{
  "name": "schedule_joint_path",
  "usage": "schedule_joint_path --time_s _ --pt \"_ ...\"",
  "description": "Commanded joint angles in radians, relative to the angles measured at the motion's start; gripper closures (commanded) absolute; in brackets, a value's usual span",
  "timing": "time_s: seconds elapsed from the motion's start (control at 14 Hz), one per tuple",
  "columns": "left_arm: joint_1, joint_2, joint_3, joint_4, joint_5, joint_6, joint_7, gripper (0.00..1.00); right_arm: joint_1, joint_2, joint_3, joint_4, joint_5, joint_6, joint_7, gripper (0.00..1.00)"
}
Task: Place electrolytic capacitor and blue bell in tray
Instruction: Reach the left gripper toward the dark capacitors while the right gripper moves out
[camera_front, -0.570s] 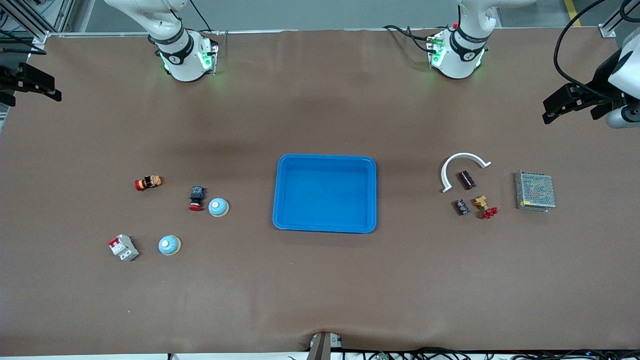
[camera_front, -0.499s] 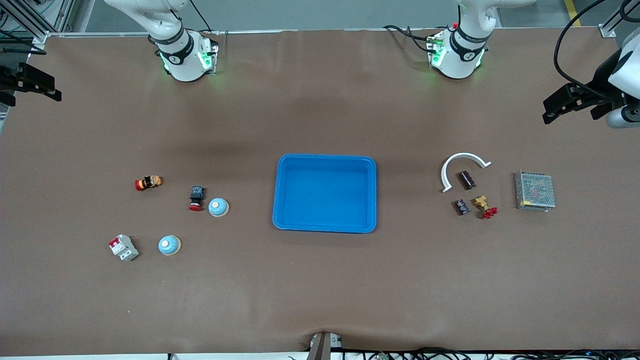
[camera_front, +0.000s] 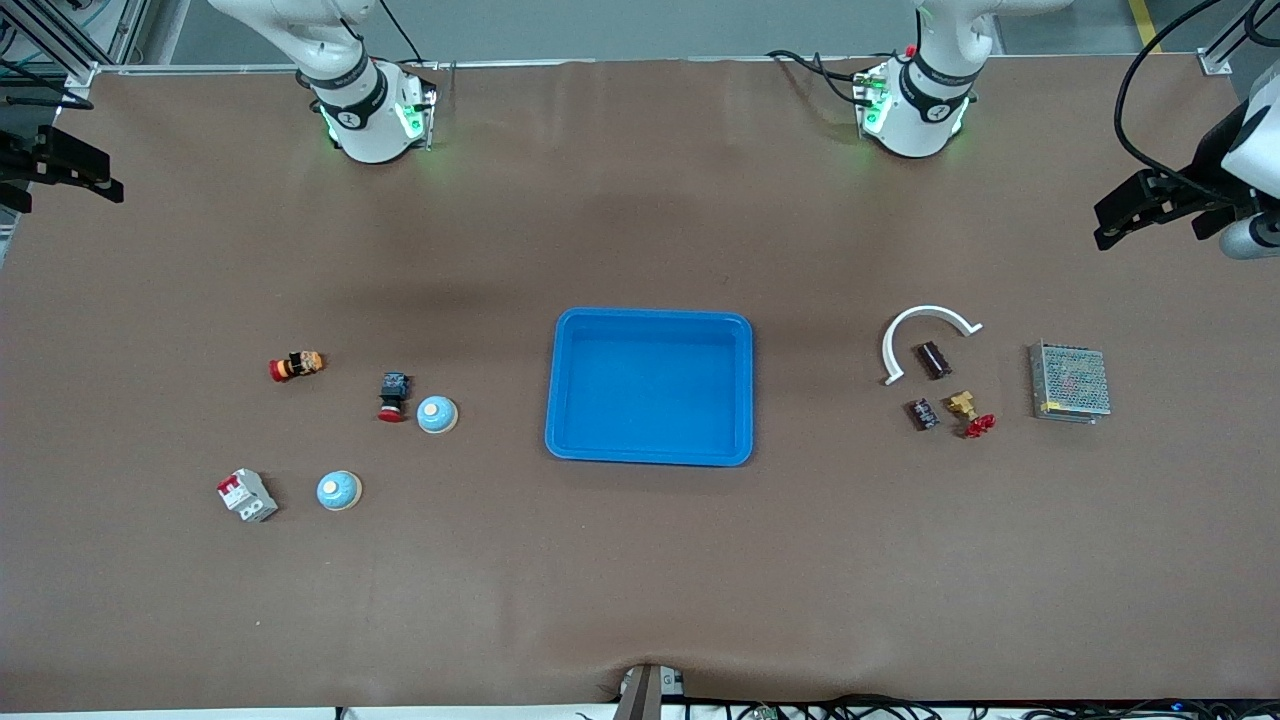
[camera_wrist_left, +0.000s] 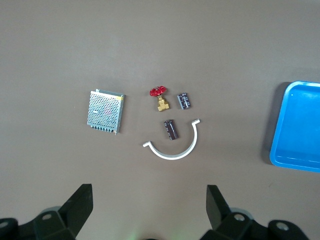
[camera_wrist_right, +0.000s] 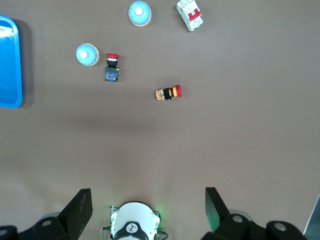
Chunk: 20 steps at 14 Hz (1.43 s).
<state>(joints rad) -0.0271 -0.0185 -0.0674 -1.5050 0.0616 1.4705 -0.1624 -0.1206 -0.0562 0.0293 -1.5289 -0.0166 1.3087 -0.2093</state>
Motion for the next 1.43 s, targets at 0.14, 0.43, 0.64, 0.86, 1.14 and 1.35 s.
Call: schedule_joint_path --time_s 0.14,0.43,0.64,0.86,1.14,1.35 --pt "-0.004 0.040 -0.005 0.000 0.009 -0.039 0.001 0.00 -0.013 -0.017 0.014 -0.008 0.000 -0.008 0.010 0.00" --pt "-0.004 0.042 -0.011 -0.081 0.014 0.002 -0.003 0.00 -0.010 -0.017 0.015 -0.010 0.001 -0.009 0.010 0.00" --pt "-0.008 0.014 -0.014 -0.251 0.012 0.190 -0.051 0.00 -0.004 -0.016 0.017 -0.013 0.003 -0.006 0.010 0.00" --pt "0.001 -0.007 -0.015 -0.433 0.009 0.385 -0.089 0.00 0.016 -0.008 0.017 -0.016 0.040 0.006 0.094 0.00" --pt "-0.010 0.000 -0.018 -0.633 0.015 0.626 -0.251 0.00 0.058 0.019 0.017 -0.045 0.040 0.075 0.139 0.00" --pt "-0.004 0.012 -0.022 -0.768 0.017 0.796 -0.305 0.00 0.075 0.038 0.017 -0.115 0.041 0.182 0.139 0.00"
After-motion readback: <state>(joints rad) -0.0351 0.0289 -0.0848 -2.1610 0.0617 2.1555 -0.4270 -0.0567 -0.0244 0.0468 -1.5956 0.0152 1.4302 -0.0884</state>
